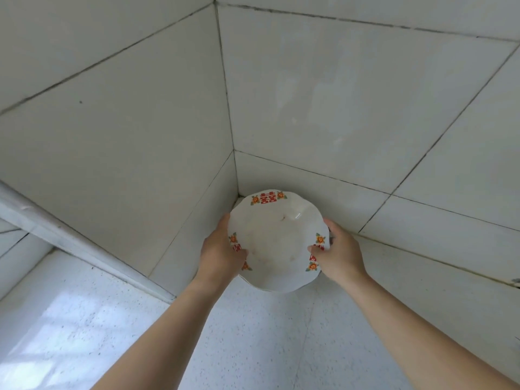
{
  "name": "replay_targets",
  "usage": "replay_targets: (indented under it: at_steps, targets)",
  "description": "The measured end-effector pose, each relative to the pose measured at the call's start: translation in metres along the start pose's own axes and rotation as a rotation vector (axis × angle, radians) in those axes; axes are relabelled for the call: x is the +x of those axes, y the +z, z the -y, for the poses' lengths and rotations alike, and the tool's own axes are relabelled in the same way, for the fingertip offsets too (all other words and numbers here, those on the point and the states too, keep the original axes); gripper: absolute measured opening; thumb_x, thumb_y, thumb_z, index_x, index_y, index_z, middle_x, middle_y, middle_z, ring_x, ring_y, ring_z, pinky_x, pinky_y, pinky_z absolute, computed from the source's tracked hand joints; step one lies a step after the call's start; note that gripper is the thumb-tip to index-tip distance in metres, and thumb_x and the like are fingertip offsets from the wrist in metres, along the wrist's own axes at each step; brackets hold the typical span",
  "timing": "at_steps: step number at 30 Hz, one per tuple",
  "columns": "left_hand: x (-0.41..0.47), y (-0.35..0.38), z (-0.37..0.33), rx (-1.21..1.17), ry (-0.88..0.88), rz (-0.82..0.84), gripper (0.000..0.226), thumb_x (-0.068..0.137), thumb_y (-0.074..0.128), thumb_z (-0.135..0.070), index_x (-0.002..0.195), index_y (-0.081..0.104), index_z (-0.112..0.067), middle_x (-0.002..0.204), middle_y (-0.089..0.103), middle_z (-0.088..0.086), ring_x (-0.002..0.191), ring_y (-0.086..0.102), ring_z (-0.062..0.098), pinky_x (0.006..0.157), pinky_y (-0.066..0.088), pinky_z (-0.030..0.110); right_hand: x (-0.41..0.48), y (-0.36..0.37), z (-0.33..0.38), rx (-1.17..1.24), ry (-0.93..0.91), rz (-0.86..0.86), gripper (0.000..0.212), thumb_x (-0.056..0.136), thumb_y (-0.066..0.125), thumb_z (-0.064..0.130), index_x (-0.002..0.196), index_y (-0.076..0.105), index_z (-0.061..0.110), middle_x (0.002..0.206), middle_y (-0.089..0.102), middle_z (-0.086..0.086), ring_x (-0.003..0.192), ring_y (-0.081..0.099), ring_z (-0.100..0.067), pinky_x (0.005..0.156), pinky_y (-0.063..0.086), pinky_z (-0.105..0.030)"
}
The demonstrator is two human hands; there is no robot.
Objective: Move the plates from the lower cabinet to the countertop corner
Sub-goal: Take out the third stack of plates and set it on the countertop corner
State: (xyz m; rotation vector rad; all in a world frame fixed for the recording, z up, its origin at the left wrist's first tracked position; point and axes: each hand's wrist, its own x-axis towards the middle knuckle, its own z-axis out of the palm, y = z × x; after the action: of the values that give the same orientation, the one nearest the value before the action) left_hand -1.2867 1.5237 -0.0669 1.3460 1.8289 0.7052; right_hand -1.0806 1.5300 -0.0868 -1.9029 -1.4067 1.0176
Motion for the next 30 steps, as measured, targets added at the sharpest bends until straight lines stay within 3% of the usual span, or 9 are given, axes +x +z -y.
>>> replay_targets:
  at_steps: [6, 10, 14, 19, 27, 30]
  targets:
    - [0.015, 0.010, 0.011, -0.019, -0.044, 0.017, 0.061, 0.079, 0.060, -0.007, 0.132, 0.040, -0.029, 0.092, 0.053, -0.012, 0.081, 0.052, 0.009, 0.053, 0.036, 0.009, 0.014, 0.008, -0.002, -0.055, -0.002, 0.008, 0.041, 0.081, 0.063, 0.002, 0.115, 0.057, 0.024, 0.092, 0.067, 0.006, 0.069, 0.059, 0.002, 0.048, 0.038, -0.004]
    - [0.023, 0.013, 0.016, -0.003, -0.060, 0.016, 0.062, 0.079, 0.062, -0.010, 0.133, 0.039, -0.030, 0.099, 0.056, -0.008, 0.088, 0.054, 0.013, 0.056, 0.038, 0.013, 0.021, 0.011, -0.002, -0.076, -0.021, 0.005, 0.039, 0.080, 0.064, 0.003, 0.113, 0.058, 0.023, 0.097, 0.067, 0.005, 0.086, 0.063, -0.012, 0.060, 0.041, -0.014]
    - [0.025, 0.015, 0.016, -0.017, -0.051, 0.003, 0.062, 0.078, 0.062, -0.008, 0.132, 0.040, -0.029, 0.105, 0.058, -0.007, 0.090, 0.054, 0.013, 0.060, 0.039, 0.015, 0.025, 0.012, 0.000, -0.086, -0.030, -0.004, 0.036, 0.079, 0.062, 0.001, 0.108, 0.059, 0.022, 0.093, 0.066, 0.005, 0.087, 0.063, -0.014, 0.071, 0.045, -0.022]
    - [0.021, 0.017, 0.015, -0.029, -0.040, -0.024, 0.062, 0.078, 0.061, -0.004, 0.132, 0.041, -0.029, 0.096, 0.053, -0.013, 0.087, 0.053, 0.010, 0.055, 0.036, 0.007, 0.029, 0.013, 0.000, -0.137, -0.033, -0.025, 0.033, 0.079, 0.061, 0.002, 0.103, 0.058, 0.023, 0.093, 0.066, 0.005, 0.086, 0.063, -0.015, 0.072, 0.048, -0.025]
    - [0.022, 0.017, 0.014, -0.021, -0.019, -0.038, 0.063, 0.080, 0.060, -0.005, 0.134, 0.039, -0.031, 0.095, 0.053, -0.013, 0.079, 0.050, 0.004, 0.051, 0.033, 0.007, 0.029, 0.014, -0.001, -0.169, -0.028, -0.033, 0.033, 0.078, 0.063, 0.005, 0.106, 0.058, 0.023, 0.093, 0.066, 0.005, 0.086, 0.063, -0.017, 0.072, 0.049, -0.026]
    - [0.024, 0.017, 0.017, -0.002, -0.024, -0.054, 0.063, 0.080, 0.059, -0.004, 0.133, 0.039, -0.031, 0.097, 0.054, -0.012, 0.083, 0.052, 0.009, 0.053, 0.034, 0.009, 0.031, 0.018, -0.003, -0.188, -0.028, -0.027, 0.033, 0.078, 0.065, 0.007, 0.106, 0.057, 0.024, 0.095, 0.066, 0.005, 0.089, 0.063, -0.017, 0.073, 0.050, -0.028]
